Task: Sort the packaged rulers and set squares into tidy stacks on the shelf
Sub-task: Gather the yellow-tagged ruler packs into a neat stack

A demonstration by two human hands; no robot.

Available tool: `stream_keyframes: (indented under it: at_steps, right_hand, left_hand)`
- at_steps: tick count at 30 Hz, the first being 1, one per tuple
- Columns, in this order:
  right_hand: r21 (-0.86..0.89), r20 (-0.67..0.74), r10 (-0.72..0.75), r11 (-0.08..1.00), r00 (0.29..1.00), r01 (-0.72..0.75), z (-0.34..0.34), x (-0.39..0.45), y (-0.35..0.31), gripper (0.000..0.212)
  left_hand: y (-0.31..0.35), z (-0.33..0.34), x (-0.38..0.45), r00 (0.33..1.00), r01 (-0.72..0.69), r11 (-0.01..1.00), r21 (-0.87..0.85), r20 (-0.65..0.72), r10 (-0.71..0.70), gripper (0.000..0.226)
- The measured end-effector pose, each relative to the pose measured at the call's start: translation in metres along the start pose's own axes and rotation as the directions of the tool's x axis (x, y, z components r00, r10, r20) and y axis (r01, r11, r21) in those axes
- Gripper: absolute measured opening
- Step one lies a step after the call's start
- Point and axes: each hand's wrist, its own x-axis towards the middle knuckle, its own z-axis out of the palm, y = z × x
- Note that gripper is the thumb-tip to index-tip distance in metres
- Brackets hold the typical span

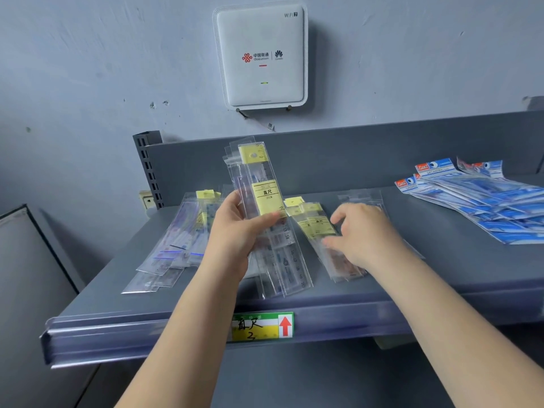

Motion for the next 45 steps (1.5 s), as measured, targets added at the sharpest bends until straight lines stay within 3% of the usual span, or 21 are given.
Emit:
stream_keyframes:
  at_steps: [3, 5, 8, 14, 19, 21, 23, 26, 29, 31, 35, 39, 45]
  right_hand:
    - [0.385, -0.060, -0.074, 0.919, 0.996, 0.091, -0.006, -0.005, -0.012, 0.026]
    - [0.518, 0.033, -0.118, 0.851, 0.992, 0.084, -0.008, -0.009, -0.023, 0.034]
    - [0.483, 0.148, -0.163, 0.873, 0.975, 0.073, 0.001, -0.014, -0.033, 0.046]
    - [0.564, -0.010, -0.049, 0.825, 0.999, 0.046, 0.005, -0.003, -0.020, 0.036]
    - [0.613, 0.079, 0.021, 0.788, 0.997, -0.065, -0.010, 0.004, 0.001, 0.030]
    - [0.466, 0.120, 0.038, 0.880, 0.992, -0.090, -0.012, 0.005, 0.007, 0.021]
    - [0.210, 0.155, 0.059, 0.973, 0.986, -0.091, -0.010, 0.003, 0.007, 0.023]
    - [0.035, 0.113, 0.049, 0.998, 0.992, -0.053, -0.005, 0.001, 0.004, 0.046]
    - [0.267, 0.021, -0.044, 0.963, 0.999, 0.037, -0.008, -0.002, -0.004, 0.045]
    - [0.408, 0.059, -0.097, 0.911, 0.994, 0.065, -0.010, -0.009, -0.014, 0.043]
    - [0.342, 0.153, -0.156, 0.935, 0.976, 0.095, 0.003, -0.017, -0.036, 0.041]
    - [0.385, 0.075, -0.130, 0.918, 0.989, 0.092, 0.009, -0.013, -0.035, 0.032]
    - [0.552, -0.097, -0.054, 0.828, 0.994, 0.099, -0.010, -0.001, -0.009, 0.020]
  left_hand:
    - [0.001, 0.001, -0.001, 1.000, -0.022, 1.000, -0.001, 0.019, 0.022, 0.034]
    - [0.001, 0.001, -0.001, 0.999, -0.032, 0.999, 0.008, 0.030, 0.032, 0.036]
    - [0.001, 0.002, -0.002, 0.999, -0.040, 0.999, 0.008, 0.033, 0.040, 0.037]
    - [0.005, 0.001, -0.003, 1.000, -0.010, 0.997, -0.078, 0.009, 0.011, 0.027]
    - [0.002, 0.000, 0.000, 1.000, -0.014, 0.999, -0.049, 0.023, 0.015, 0.033]
    - [0.000, 0.000, 0.002, 1.000, -0.021, 0.999, -0.034, 0.012, 0.021, 0.032]
    - [-0.001, 0.000, 0.002, 1.000, -0.019, 1.000, -0.024, 0.006, 0.019, 0.033]
    - [-0.001, 0.001, 0.002, 1.000, -0.017, 1.000, -0.026, 0.005, 0.017, 0.036]
    - [-0.001, 0.002, 0.002, 1.000, -0.025, 1.000, 0.001, -0.002, 0.025, 0.040]
    - [-0.001, 0.002, 0.002, 1.000, -0.029, 0.999, 0.029, -0.006, 0.029, 0.043]
    - [0.000, 0.004, -0.001, 0.999, -0.050, 0.998, 0.040, 0.016, 0.050, 0.047]
    - [0.002, 0.003, -0.001, 1.000, -0.007, 0.998, -0.058, 0.028, 0.009, 0.033]
    - [0.003, 0.003, -0.001, 0.998, 0.002, 0.997, -0.078, 0.069, 0.003, 0.046]
